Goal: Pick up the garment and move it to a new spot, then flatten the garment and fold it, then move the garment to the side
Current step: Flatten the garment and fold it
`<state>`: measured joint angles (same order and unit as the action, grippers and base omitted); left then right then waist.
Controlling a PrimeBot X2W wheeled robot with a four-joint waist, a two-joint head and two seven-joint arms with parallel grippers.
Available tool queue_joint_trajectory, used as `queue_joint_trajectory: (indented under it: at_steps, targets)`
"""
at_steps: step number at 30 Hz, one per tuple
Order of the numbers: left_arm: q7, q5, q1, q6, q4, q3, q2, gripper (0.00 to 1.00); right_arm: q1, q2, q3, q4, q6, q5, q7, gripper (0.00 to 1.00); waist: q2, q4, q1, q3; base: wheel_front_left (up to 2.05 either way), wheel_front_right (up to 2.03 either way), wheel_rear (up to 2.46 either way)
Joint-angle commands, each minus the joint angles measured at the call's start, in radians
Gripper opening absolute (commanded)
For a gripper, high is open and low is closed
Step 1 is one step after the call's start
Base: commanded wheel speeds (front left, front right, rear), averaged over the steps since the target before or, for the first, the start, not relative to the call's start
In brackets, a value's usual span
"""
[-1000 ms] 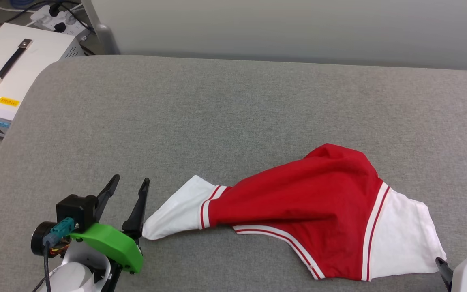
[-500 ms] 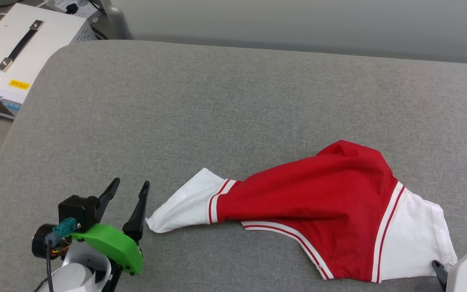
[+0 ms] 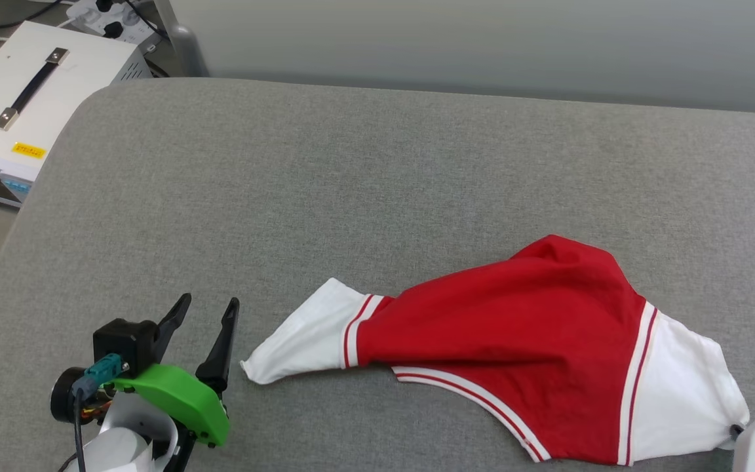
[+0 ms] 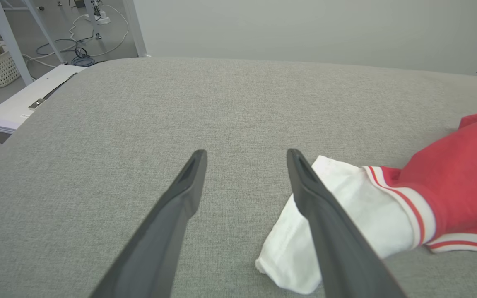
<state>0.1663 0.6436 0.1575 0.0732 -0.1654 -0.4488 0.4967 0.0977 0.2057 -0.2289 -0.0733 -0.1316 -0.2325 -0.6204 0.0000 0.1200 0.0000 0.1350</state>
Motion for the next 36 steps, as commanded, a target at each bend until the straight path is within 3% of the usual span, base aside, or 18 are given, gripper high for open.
queue_joint_trajectory:
  at_steps: [1, 10, 17, 22, 26, 28, 36]
  targets:
    - [0.007, 0.002, 0.006, -0.005, -0.001, -0.001, 0.002, 1.0, 0.002, 0.02, -0.017, 0.001, 0.001, -0.005, -0.004, 0.0, 0.0, -0.008, 0.0, -0.017, 0.0, 0.0, 0.0]
    - [-0.018, 0.004, 0.002, -0.046, 0.009, -0.05, -0.005, 1.0, 0.023, 0.087, -0.091, 0.083, 0.001, -0.019, -0.065, 0.0, 0.0, -0.019, 0.0, -0.031, 0.0, 0.0, 0.0]
    - [-0.238, 0.051, -0.007, -0.063, 0.049, -0.122, 0.015, 1.0, 0.035, 0.078, -0.097, 0.129, 0.001, -0.015, -0.107, 0.0, 0.0, -0.025, 0.0, -0.018, 0.0, 0.0, 0.0]
    - [-0.442, 0.103, -0.01, 0.007, 0.114, -0.145, 0.025, 1.0, 0.031, 0.066, -0.09, 0.153, 0.001, -0.012, -0.114, 0.0, 0.0, -0.037, 0.0, -0.006, 0.0, 0.0, 0.0]
    - [-0.548, 0.09, 0.005, 0.066, 0.135, -0.163, 0.043, 1.0, 0.029, 0.062, -0.081, 0.16, 0.001, -0.009, -0.116, 0.0, 0.0, -0.05, 0.0, 0.001, 0.0, 0.0, 0.0]
    - [-0.578, 0.107, 0.006, 0.095, 0.129, -0.157, 0.032, 1.0, 0.026, 0.059, -0.076, 0.162, 0.001, -0.008, -0.116, 0.0, 0.0, -0.058, 0.0, 0.004, 0.0, 0.0, 0.0]
    - [-0.61, 0.09, 0.029, 0.124, 0.07, -0.168, 0.03, 1.0, 0.007, 0.052, -0.052, 0.165, 0.001, -0.017, -0.104, 0.0, 0.0, -0.09, 0.0, 0.035, 0.0, 0.0, 0.0]
